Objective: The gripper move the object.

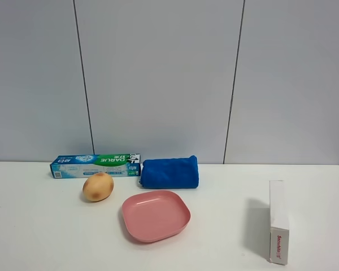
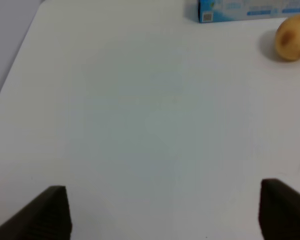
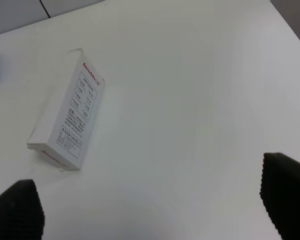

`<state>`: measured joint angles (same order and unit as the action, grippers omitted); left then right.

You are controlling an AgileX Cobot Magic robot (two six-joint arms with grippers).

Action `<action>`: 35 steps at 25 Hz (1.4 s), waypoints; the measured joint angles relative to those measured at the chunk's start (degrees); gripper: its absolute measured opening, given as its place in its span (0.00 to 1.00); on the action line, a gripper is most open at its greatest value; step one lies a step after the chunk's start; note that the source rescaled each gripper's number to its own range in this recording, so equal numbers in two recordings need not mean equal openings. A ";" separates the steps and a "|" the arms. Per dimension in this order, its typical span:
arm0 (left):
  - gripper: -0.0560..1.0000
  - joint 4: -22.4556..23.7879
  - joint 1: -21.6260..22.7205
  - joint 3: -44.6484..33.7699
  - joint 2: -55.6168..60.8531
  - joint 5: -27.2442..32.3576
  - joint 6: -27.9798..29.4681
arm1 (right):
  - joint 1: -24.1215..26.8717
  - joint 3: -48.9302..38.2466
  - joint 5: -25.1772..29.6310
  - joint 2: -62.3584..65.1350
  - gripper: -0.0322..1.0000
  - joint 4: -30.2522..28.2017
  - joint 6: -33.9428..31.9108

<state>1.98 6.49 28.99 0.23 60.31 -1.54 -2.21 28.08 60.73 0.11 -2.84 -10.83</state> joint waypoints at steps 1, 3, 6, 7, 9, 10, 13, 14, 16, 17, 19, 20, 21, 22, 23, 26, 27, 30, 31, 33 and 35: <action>1.00 0.00 0.00 0.00 0.00 0.00 0.00 | 0.00 -0.02 0.00 0.00 0.85 -0.07 0.01; 1.00 0.00 0.00 0.00 0.00 0.00 0.00 | 0.00 -0.02 0.00 0.00 0.85 -0.18 0.01; 1.00 0.00 0.00 0.00 0.00 0.00 0.00 | 0.00 -0.02 0.00 0.00 0.85 -0.18 0.01; 1.00 0.00 0.00 0.00 0.00 0.00 0.00 | 0.00 -0.02 0.00 0.00 0.85 -0.13 0.07; 1.00 0.00 0.00 0.00 0.00 0.00 0.00 | 0.00 -0.02 0.00 0.00 0.85 0.14 0.57; 1.00 0.00 0.00 0.00 0.00 0.00 0.00 | 0.00 -0.02 0.00 0.00 0.85 0.48 1.15; 1.00 0.00 0.00 0.00 0.00 0.00 0.00 | 0.00 -0.02 -0.04 0.00 0.85 1.62 5.50; 1.00 0.00 0.00 0.00 0.00 0.00 0.00 | 0.00 -0.02 -0.04 0.00 0.85 1.84 6.48; 1.00 0.00 0.00 0.00 0.00 0.00 0.00 | 0.00 -0.02 -0.04 0.00 0.85 2.15 7.07; 1.00 0.00 0.00 0.00 0.00 0.00 0.00 | 0.00 -0.02 -0.04 0.00 0.85 2.22 7.07; 1.00 0.00 0.00 0.00 0.00 0.00 0.00 | 0.00 -0.02 -0.04 0.00 0.85 2.22 7.27; 1.00 0.00 0.00 0.00 0.00 0.00 0.00 | 0.00 -0.02 -0.06 0.00 0.85 2.22 7.40; 1.00 0.00 0.00 0.00 0.00 0.00 0.00 | 0.00 -0.02 -0.06 0.00 0.85 2.22 7.46; 1.00 0.00 0.00 0.00 0.00 0.00 0.00 | 0.00 -0.02 -0.06 0.00 0.85 2.22 7.46; 1.00 0.00 0.00 0.00 0.00 0.00 0.00 | 0.00 -0.02 -0.06 0.00 0.85 2.22 7.46; 1.00 0.00 0.00 0.00 0.00 0.00 0.00 | 0.00 -0.02 -0.06 0.00 0.85 2.22 7.46; 1.00 0.00 0.00 0.00 0.00 0.00 0.00 | 0.00 -0.02 -0.06 0.00 0.85 2.22 7.46; 1.00 0.00 0.00 0.00 0.00 0.00 0.00 | 0.00 -0.02 -0.06 0.00 0.85 2.28 7.46; 1.00 0.00 0.00 0.00 0.00 0.00 0.00 | 0.00 -0.02 -0.06 0.00 0.85 2.38 7.46; 1.00 0.00 0.00 0.00 0.00 0.00 0.00 | 0.00 -0.02 -0.11 0.00 0.85 2.40 7.46; 1.00 0.00 0.00 0.00 0.00 0.00 0.00 | 0.00 -0.02 -0.11 0.00 0.85 2.40 7.46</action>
<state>1.98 6.49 28.99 0.23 60.31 -1.54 -2.21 28.06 60.62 0.11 -0.44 -3.37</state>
